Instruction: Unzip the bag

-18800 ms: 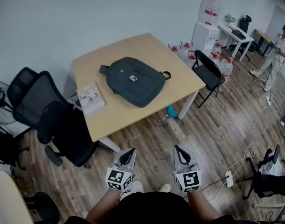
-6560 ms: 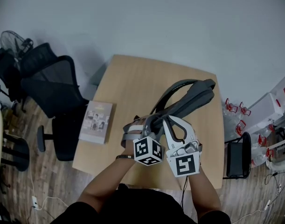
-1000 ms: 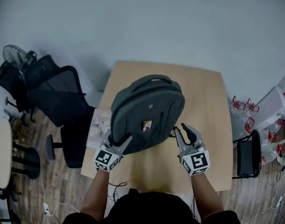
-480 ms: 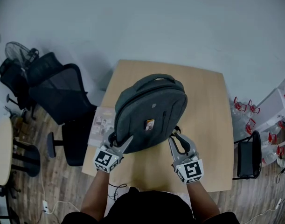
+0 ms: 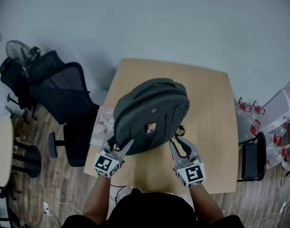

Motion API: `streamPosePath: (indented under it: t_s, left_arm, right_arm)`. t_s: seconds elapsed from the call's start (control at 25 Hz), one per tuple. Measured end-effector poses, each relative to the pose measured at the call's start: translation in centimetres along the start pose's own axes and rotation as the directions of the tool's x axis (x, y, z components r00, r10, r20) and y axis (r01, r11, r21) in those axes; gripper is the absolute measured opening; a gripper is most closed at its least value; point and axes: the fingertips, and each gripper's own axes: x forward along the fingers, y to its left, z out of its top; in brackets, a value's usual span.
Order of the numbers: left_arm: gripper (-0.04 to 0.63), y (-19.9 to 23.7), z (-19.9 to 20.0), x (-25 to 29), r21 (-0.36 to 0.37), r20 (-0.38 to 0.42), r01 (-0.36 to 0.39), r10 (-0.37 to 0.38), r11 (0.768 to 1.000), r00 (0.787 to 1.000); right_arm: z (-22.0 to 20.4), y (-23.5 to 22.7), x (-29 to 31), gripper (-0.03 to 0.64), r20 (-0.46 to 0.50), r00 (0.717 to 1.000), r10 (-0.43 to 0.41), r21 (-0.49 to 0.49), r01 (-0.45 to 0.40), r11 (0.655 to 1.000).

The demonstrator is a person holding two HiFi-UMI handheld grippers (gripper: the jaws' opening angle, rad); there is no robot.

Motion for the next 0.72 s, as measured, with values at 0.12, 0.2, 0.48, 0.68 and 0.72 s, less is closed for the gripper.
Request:
streamPosePath:
  t_s: [0.12,0.2,0.48,0.68,0.72]
  left_arm:
    - [0.252,0.0,0.1,-0.5,-0.002,0.003,-0.014,0.014,1.0,1.0]
    - [0.252,-0.1,0.2,-1.0,-0.006,0.005,-0.025,0.025,1.0,1.0]
    - [0.255,-1.0,0.2,-1.5,-0.031,0.007,-0.045,0.045,0.999,0.999]
    - [0.236,-1.3,0.3,-1.9,-0.051,0.014,-0.04,0.04,0.998,0.999]
    - [0.198,-1.6,0.3,-1.8,-0.043,0.01,-0.027,0.028,0.999,1.0]
  right_arm:
    - [0.0,0.4,-0.1,0.08,0.001,1.0,0.009,-0.005,-0.009,1.0]
    - [0.0,0.9,-0.3,0.08,0.001,1.0,0.016,-0.009,-0.016,1.0]
    - [-0.4,2.1,-0.7,0.08,-0.008,0.999,0.038,-0.019,-0.038,0.999]
    - [-0.7,2.6,-1.0,0.08,-0.014,0.999,0.038,-0.02,-0.038,0.999]
    - [-0.9,2.6,-1.1,0.08,-0.015,0.999,0.037,-0.017,-0.038,0.999]
